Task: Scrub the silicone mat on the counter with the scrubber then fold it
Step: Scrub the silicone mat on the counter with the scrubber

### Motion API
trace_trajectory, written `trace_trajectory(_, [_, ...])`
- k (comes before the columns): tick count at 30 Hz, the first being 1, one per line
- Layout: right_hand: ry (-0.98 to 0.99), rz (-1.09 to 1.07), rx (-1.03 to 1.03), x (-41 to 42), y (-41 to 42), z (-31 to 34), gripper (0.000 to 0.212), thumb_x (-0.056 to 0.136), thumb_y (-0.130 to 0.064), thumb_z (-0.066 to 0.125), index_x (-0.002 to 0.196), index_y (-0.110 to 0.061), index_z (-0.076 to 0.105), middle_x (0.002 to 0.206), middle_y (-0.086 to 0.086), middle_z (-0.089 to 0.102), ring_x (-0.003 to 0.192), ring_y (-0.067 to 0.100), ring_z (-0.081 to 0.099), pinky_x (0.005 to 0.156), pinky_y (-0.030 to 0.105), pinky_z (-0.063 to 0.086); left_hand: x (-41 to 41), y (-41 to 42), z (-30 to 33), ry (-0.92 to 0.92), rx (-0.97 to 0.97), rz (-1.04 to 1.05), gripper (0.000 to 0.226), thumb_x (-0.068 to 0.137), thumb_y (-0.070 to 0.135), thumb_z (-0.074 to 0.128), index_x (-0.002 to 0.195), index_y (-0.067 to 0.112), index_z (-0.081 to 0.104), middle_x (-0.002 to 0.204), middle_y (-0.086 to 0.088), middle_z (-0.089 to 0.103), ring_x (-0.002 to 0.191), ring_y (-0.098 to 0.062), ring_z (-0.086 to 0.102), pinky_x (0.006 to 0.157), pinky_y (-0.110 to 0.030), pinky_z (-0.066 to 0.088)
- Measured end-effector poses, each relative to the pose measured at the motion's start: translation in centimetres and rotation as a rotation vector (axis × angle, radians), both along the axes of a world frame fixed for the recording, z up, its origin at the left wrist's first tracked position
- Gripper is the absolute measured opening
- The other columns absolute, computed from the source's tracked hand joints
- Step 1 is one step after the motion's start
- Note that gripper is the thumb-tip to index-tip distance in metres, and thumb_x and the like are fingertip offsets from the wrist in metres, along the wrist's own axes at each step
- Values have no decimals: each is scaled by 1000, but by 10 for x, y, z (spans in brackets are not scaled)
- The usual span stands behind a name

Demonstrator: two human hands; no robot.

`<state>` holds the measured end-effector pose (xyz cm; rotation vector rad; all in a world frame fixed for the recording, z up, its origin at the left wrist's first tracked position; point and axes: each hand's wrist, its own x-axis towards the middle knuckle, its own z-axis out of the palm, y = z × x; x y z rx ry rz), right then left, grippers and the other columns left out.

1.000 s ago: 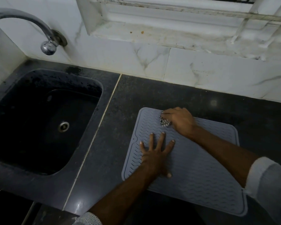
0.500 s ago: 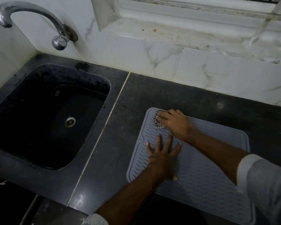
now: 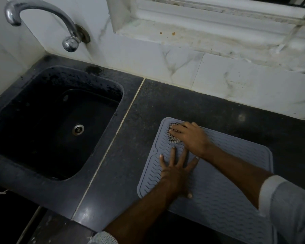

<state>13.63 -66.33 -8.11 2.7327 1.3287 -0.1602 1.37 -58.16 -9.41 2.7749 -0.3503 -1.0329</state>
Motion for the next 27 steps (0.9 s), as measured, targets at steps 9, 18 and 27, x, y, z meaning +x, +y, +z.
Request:
trace_trajectory(9, [117,-106,-7,-2,-5,15,51,88,-22,57,136,-26,42,147,-2,38,130,25,36,105,40,29,-10,-17,20,-68,92,-81,123,70,47,78,148,33,-16,154,-9,-28,139,-39,-27,99,-76,-9])
trace_trajectory(18, [95,85,77,-12,48,19,47,88,-14,57,134,-17,47,144,4,43,130,27,38,107,41,27,-20,-9,12,-100,23,23,122,69,46,79,149,33,-12,155,-6,-23,142,-39,-18,103,-72,-5])
trace_trajectory(27, [172,-64,91,-20,-33,8,42,93,-24,50,135,-25,46,146,-2,42,134,23,33,112,38,22,-18,-2,11,-43,-6,36,115,73,51,74,148,39,-12,155,-5,-27,141,-37,-22,106,-71,-3])
